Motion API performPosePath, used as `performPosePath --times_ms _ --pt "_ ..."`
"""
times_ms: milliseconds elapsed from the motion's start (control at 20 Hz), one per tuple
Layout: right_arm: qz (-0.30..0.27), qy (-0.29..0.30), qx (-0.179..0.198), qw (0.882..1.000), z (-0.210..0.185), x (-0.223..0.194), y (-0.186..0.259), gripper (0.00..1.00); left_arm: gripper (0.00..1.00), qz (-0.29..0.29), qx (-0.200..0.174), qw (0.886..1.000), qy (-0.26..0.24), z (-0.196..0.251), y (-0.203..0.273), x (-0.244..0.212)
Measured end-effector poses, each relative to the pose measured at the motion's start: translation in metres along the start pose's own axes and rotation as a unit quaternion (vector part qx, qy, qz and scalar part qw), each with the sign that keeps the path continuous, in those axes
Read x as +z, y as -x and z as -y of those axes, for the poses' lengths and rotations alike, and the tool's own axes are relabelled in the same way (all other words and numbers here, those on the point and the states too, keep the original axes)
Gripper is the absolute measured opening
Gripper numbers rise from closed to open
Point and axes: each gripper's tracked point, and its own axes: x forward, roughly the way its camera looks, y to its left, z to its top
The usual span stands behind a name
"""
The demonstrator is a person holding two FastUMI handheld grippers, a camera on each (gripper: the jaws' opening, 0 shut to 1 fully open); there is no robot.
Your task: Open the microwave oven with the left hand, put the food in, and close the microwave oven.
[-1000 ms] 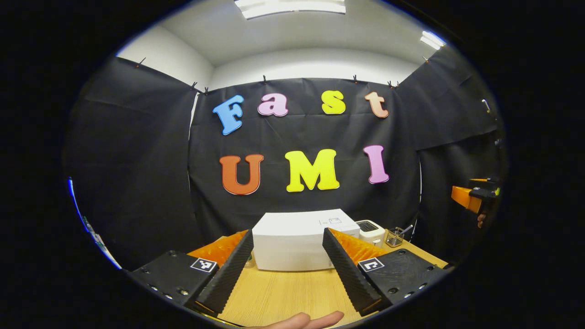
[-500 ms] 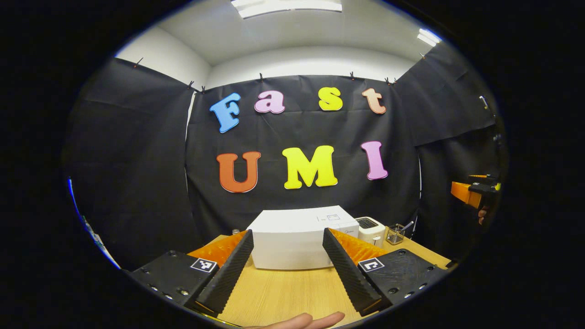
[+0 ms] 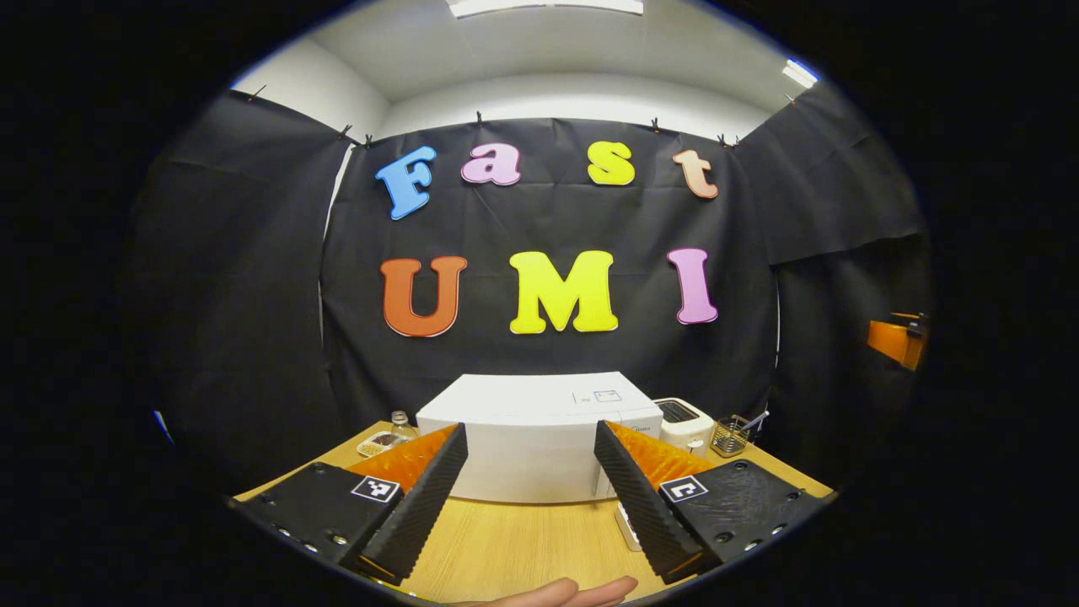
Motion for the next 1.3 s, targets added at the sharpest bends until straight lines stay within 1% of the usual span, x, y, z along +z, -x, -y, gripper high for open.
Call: performPosePath --times_ms 50,100,200,350,400,450,550,600,650,700,850,900,950,1000,1050,1100,1200,1250,1300 --pt "0.000 -0.001 0.001 1.000 0.001 -0.001 -0.001 0.94 0.96 -0.001 -0.003 1.000 -0.004 0.005 -0.011 -0.007" --pt "-0.002 0.000 0.004 1.000 0.001 -0.004 -0.003 1.00 0.96 -0.005 -0.006 1.000 -0.011 0.009 -0.023 -0.015" --pt "-0.004 0.003 0.010 1.000 0.000 -0.007 -0.007 1.00 0.96 -0.016 -0.010 1.000 -0.013 0.021 -0.045 -0.032" --pt "-0.005 0.008 0.016 1.000 0.003 -0.010 -0.012 1.00 0.96 -0.036 -0.039 0.999 0.012 0.047 -0.073 -0.062" --pt "-0.004 0.011 0.018 1.000 0.003 -0.011 -0.013 0.94 0.96 -0.047 -0.040 0.998 0.014 0.050 -0.082 -0.074" --pt "-0.002 0.013 0.022 1.000 0.003 -0.011 -0.014 1.00 0.97 -0.053 -0.034 0.998 0.010 0.050 -0.093 -0.082" --pt "-0.002 0.015 0.023 1.000 0.007 -0.013 -0.018 1.00 0.96 -0.072 -0.029 0.997 0.002 0.056 -0.113 -0.105" --pt "-0.002 0.014 0.024 1.000 0.010 -0.014 -0.020 0.94 0.96 -0.082 -0.031 0.996 0.000 0.060 -0.120 -0.117" --pt "-0.002 0.014 0.024 1.000 0.012 -0.016 -0.022 1.00 0.96 -0.089 -0.034 0.995 0.000 0.066 -0.128 -0.125" --pt "-0.002 0.016 0.024 1.000 0.014 -0.018 -0.025 0.94 0.96 -0.099 -0.040 0.994 0.006 0.072 -0.135 -0.135" --pt "-0.004 0.022 0.022 1.000 0.020 -0.025 -0.031 0.94 0.96 -0.108 -0.051 0.993 0.017 0.086 -0.152 -0.154" --pt "-0.006 0.023 0.023 0.999 0.020 -0.029 -0.034 1.00 0.96 -0.107 -0.056 0.992 0.019 0.092 -0.155 -0.159" --pt "-0.008 0.023 0.023 0.999 0.022 -0.032 -0.036 1.00 0.96 -0.103 -0.060 0.993 0.024 0.095 -0.160 -0.161" --pt "-0.011 0.022 0.023 0.999 0.024 -0.036 -0.038 1.00 0.96 -0.100 -0.060 0.993 0.029 0.097 -0.166 -0.163" --pt "-0.015 0.021 0.021 0.999 0.026 -0.040 -0.041 1.00 0.87 -0.098 -0.058 0.993 0.033 0.097 -0.173 -0.166" --pt "-0.020 0.020 0.021 0.999 0.028 -0.044 -0.045 0.94 0.96 -0.098 -0.053 0.993 0.038 0.096 -0.179 -0.170" --pt "-0.028 0.017 0.021 0.999 0.030 -0.052 -0.049 0.94 0.95 -0.105 -0.046 0.992 0.050 0.097 -0.188 -0.180" --pt "-0.030 0.015 0.021 0.999 0.032 -0.055 -0.051 1.00 0.92 -0.104 -0.037 0.993 0.046 0.094 -0.193 -0.183" --pt "-0.033 0.013 0.022 0.999 0.034 -0.058 -0.053 1.00 0.88 -0.097 -0.028 0.994 0.040 0.091 -0.200 -0.185"
